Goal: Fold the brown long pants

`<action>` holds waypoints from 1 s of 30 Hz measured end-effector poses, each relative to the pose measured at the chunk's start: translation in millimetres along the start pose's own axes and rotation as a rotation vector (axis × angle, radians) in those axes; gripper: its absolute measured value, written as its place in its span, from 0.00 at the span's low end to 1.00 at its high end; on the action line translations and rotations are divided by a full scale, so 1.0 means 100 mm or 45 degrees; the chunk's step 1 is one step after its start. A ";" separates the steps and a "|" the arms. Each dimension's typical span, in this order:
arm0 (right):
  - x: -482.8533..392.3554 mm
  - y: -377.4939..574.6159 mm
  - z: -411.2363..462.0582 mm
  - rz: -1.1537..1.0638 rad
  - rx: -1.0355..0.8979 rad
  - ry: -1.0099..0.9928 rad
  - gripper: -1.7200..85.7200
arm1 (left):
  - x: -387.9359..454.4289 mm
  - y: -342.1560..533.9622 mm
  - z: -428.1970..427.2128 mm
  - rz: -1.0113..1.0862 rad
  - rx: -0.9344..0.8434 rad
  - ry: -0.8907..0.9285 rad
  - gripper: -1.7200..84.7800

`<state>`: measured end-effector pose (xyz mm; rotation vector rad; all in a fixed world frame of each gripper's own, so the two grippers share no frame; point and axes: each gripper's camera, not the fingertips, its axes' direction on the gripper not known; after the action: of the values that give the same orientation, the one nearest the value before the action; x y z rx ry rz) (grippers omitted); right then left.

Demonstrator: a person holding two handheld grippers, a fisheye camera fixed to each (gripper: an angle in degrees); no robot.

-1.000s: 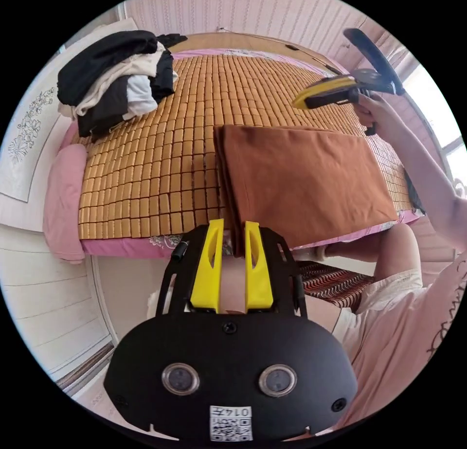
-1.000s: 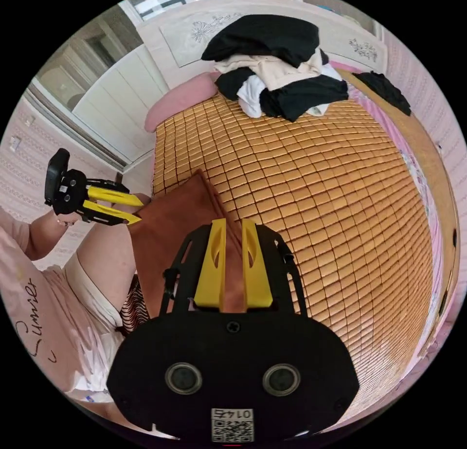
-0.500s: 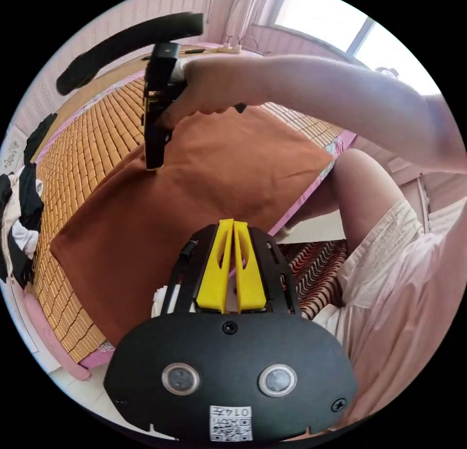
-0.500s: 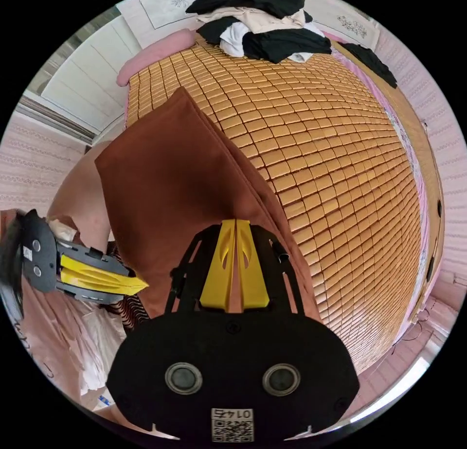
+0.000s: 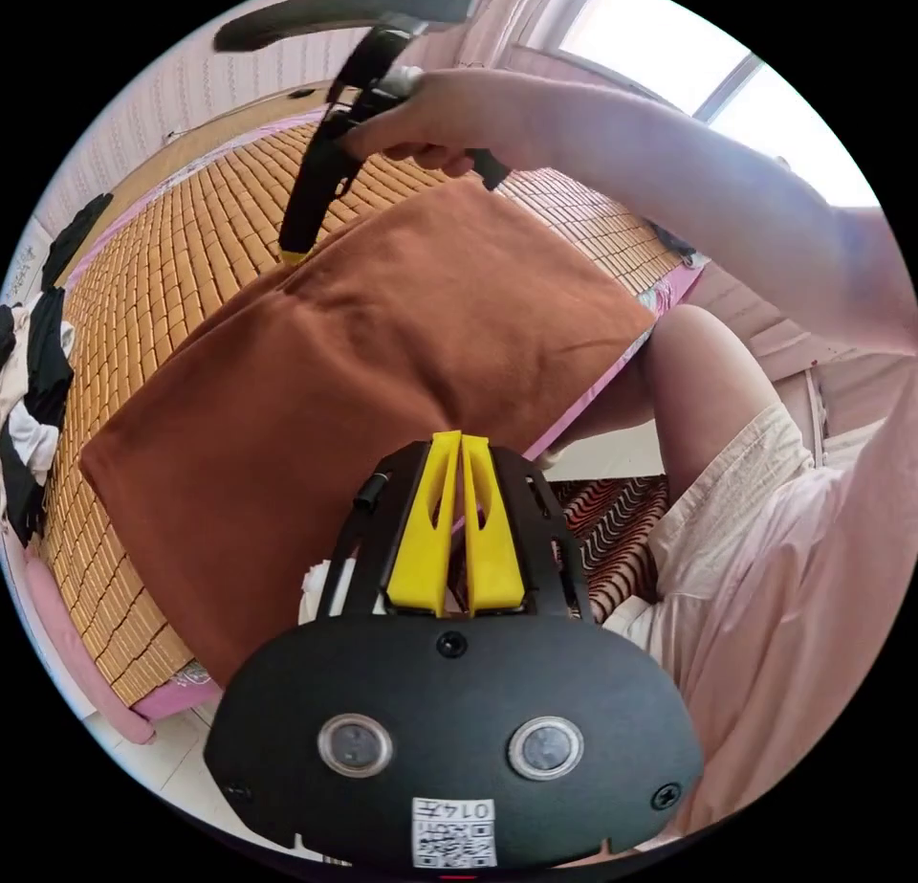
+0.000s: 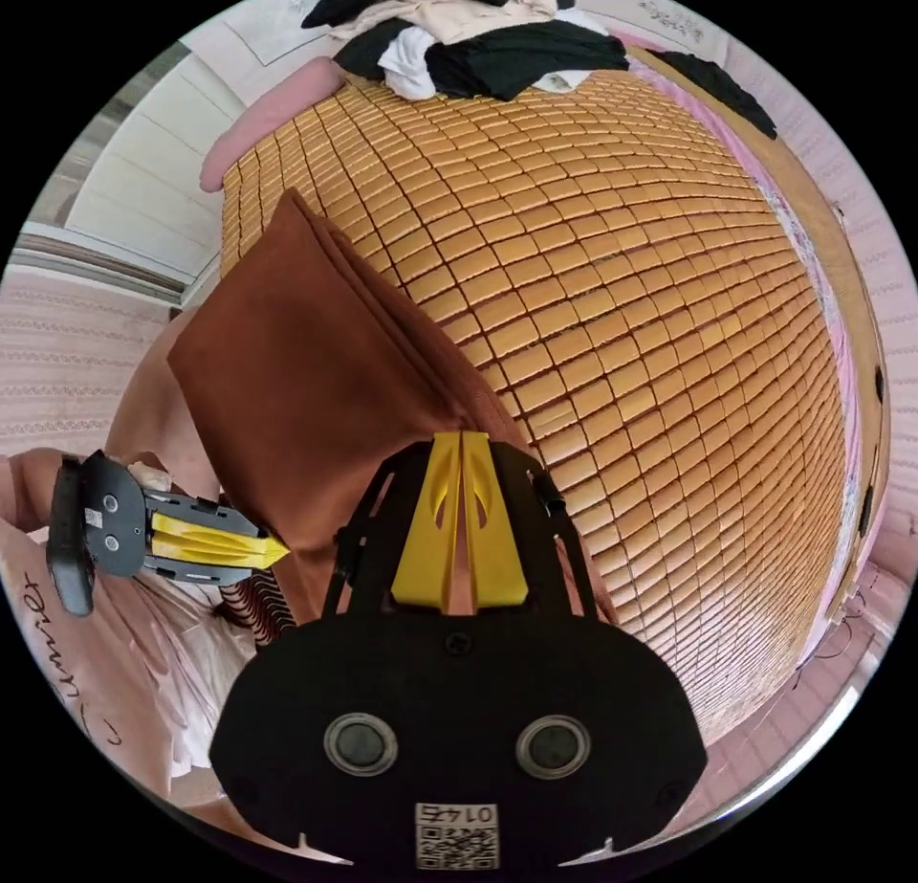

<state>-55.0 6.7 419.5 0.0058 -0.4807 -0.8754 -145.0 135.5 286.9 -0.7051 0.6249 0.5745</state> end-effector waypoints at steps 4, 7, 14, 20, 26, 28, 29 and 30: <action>0.42 1.56 -0.94 0.481 0.359 -0.017 0.03 | -0.23 -0.39 -0.31 0.017 0.133 0.045 0.02; 0.63 2.53 -1.10 0.844 0.257 -0.063 0.15 | -0.36 -0.97 -0.29 0.088 0.137 0.060 0.04; 0.71 3.50 -1.10 1.104 0.162 -0.370 0.23 | -0.32 -2.63 0.17 0.108 0.045 0.175 0.13; 0.79 3.64 -1.22 1.109 0.184 -0.570 0.17 | -0.07 -3.33 0.81 0.152 -0.327 0.051 0.12; 0.84 3.96 -1.69 1.110 0.356 -0.656 0.09 | -0.10 -3.51 0.89 0.150 -0.376 0.125 0.04; 0.89 4.20 -1.96 1.142 0.510 -0.730 0.08 | -0.10 -3.59 0.87 0.133 -0.351 0.133 0.03; 0.90 4.26 -2.04 1.150 0.541 -0.730 0.08 | -0.09 -3.66 0.83 0.117 -0.314 0.168 0.02; 0.90 4.39 -2.23 1.168 0.592 -0.687 0.08 | -0.08 -3.70 0.80 0.106 -0.285 0.194 0.02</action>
<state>407.6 182.3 343.6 -0.0245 -1.0714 0.1670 121.0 -40.2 491.3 -0.9432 0.7415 0.6791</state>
